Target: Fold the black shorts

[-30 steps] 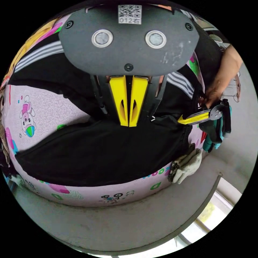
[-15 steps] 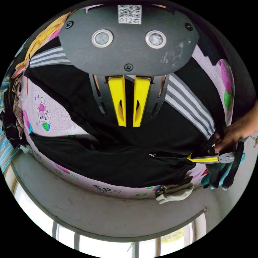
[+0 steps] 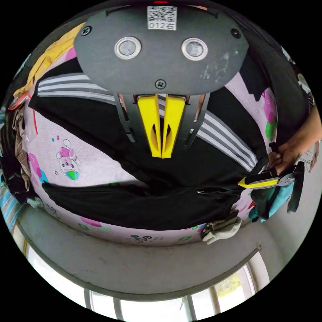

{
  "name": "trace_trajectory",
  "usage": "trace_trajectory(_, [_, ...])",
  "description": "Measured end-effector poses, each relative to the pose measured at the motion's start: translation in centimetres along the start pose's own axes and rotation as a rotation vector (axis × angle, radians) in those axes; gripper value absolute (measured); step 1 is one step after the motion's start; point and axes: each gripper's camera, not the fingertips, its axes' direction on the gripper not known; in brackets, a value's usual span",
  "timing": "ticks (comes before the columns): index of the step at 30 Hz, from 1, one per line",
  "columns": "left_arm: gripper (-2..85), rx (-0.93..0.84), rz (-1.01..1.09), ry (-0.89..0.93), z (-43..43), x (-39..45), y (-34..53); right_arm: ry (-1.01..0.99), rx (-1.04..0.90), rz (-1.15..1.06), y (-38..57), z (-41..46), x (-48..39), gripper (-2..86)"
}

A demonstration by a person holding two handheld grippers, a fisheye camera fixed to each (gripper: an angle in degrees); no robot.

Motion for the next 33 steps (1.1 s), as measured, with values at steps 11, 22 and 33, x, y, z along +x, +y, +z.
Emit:
trace_trajectory(11, [-0.1,-0.058,0.027,-0.09,5.1,9.6,4.7,0.265,0.015,0.627,12.3,-17.7,28.6,1.1])
trace_trajectory(22, [-0.1,0.05,-0.002,-0.179,6.7,11.5,5.1,0.267,-0.072,0.769,11.5,-17.0,33.7,4.0])
trace_trajectory(33, [-0.1,0.028,-0.002,-0.072,7.8,10.4,3.3,0.43,-0.252,0.543,5.9,-17.8,31.2,2.0])
